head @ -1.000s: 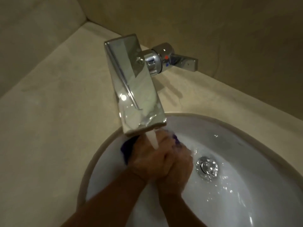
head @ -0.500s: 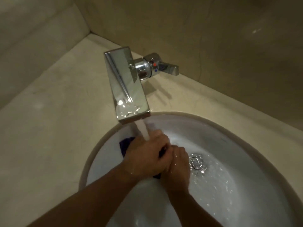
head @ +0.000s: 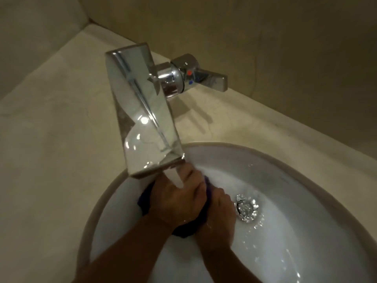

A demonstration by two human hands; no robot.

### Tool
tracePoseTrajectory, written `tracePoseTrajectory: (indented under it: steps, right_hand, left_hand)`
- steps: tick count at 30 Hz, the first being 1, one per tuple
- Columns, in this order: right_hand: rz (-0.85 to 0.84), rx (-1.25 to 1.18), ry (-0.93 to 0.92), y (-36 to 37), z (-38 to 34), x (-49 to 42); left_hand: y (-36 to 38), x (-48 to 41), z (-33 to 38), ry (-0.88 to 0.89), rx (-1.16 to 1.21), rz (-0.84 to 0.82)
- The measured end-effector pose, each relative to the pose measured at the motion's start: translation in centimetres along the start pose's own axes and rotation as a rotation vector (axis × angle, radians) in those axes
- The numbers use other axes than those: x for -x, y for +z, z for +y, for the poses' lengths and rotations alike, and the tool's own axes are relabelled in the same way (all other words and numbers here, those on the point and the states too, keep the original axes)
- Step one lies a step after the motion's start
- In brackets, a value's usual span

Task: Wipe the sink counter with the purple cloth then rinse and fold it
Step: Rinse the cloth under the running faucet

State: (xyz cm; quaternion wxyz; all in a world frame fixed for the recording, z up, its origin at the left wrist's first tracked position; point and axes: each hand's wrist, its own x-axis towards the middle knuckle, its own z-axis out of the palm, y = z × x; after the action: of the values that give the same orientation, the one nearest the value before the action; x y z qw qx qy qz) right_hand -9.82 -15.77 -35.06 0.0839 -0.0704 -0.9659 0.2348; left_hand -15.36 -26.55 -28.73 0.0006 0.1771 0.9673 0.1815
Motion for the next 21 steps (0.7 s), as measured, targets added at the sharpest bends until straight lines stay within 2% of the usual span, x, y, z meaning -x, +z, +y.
tracePoseTrajectory:
  steps: [3,6,9,12,17,21]
  right_hand:
    - [0.102,-0.067,0.042,-0.5,-0.1,-0.5]
    - [0.094,-0.061,0.082,-0.6,-0.1,-0.4]
    - [0.023,-0.165,0.165,-1.1,-0.3,-0.5]
    - [0.035,-0.136,0.206,-1.0,-0.4,-0.4]
    - [-0.021,-0.184,0.262,-1.3,-1.0,-0.4]
    - [-0.048,-0.174,0.229,-1.3,-1.1,-0.3]
  left_hand:
    - [0.3,-1.4,0.1,0.140,0.015,-0.018]
    - [0.4,-1.8,-0.1,0.223,-0.055,-0.004]
    - [0.1,-2.0,0.2,0.167,0.013,-0.071]
    - [-1.1,-1.6,0.7,0.072,0.045,-0.109]
    - [-3.6,4.4,-0.1,-0.206,-0.139,-0.122]
    - [-3.0,4.5,-0.1,-0.296,-0.143,-0.151]
